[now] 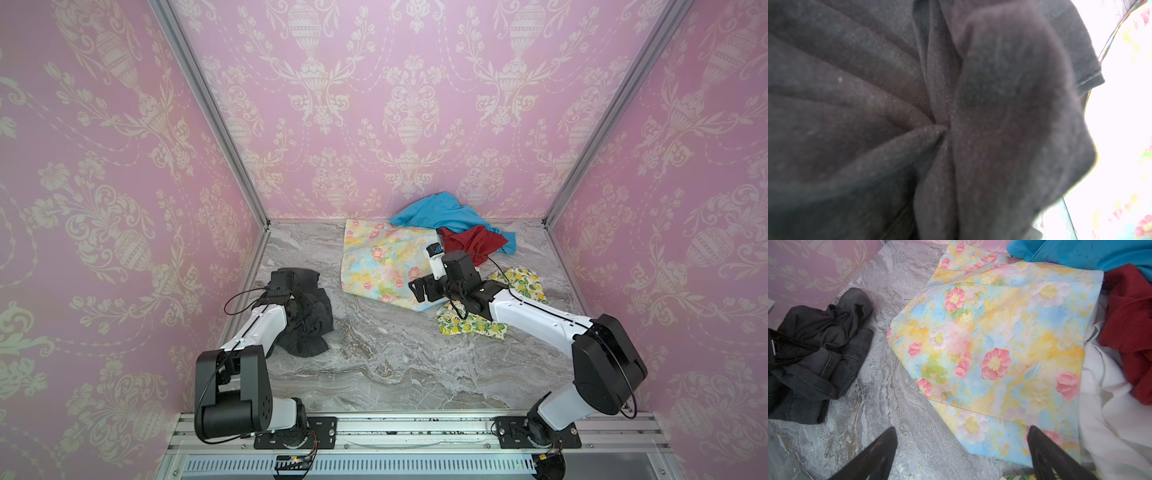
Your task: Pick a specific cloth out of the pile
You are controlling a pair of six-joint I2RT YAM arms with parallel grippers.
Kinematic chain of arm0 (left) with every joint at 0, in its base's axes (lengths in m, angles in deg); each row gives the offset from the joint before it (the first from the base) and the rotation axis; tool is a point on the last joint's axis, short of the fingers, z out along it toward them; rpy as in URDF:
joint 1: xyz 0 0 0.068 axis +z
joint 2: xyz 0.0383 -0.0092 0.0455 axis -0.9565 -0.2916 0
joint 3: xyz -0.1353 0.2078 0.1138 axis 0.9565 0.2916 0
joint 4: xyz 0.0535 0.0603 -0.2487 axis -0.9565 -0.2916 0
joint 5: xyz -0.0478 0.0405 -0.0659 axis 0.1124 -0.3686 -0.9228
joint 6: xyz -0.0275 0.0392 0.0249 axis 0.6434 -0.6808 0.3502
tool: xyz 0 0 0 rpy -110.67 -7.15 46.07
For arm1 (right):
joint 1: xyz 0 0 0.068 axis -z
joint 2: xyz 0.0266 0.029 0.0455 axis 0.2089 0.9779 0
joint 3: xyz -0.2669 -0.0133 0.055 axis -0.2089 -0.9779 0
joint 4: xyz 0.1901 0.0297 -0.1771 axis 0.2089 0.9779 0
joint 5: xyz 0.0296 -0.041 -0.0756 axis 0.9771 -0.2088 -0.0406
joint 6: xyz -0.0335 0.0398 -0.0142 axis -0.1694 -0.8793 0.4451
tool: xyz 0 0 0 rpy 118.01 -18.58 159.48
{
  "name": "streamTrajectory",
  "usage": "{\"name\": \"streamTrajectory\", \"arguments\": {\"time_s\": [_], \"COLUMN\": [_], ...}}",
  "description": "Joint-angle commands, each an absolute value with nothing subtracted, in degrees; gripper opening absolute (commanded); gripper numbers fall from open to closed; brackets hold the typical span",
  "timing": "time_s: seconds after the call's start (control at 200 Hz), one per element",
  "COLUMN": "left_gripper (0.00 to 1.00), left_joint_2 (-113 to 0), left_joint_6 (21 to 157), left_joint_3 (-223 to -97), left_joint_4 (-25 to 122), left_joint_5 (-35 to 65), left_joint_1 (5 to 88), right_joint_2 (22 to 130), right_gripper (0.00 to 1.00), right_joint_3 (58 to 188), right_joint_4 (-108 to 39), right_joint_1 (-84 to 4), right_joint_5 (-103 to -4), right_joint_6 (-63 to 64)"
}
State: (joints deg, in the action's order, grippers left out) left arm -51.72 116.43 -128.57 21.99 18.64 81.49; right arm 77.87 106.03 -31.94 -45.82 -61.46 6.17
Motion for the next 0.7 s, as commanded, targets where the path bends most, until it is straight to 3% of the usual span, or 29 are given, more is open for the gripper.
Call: {"name": "streamTrajectory", "arguments": {"time_s": [0.0, 0.355, 0.51, 0.636, 0.696], "left_gripper": [0.00, 0.00, 0.07, 0.28, 0.47], "left_joint_2": [-49.5, -40.3, -41.6, -41.7, -41.7], "left_joint_6": [123.3, 122.9, 121.9, 121.2, 120.2], "left_joint_3": [-121.9, -117.8, -120.2, -122.1, -123.4], "left_joint_4": [4.2, 2.3, 2.0, 2.3, 2.3], "left_joint_5": [17.7, 18.6, 19.3, 18.8, 18.5], "left_joint_1": [82.8, 88.6, 89.7, 89.8, 89.8], "right_joint_2": [75.6, 75.4, 75.2, 75.4, 75.7], "right_gripper": [0.98, 0.98, 0.99, 0.99, 0.99], "right_joint_3": [104.5, 103.1, 103.2, 103.3, 103.7], "right_joint_4": [-31.8, -33.3, -32.8, -32.6, -32.3], "right_joint_1": [-45.5, -45.5, -45.5, -45.5, -45.4], "right_joint_5": [-61.9, -61.0, -61.4, -61.5, -61.5], "right_joint_6": [5.2, 4.3, 4.7, 4.8, 4.8]}}
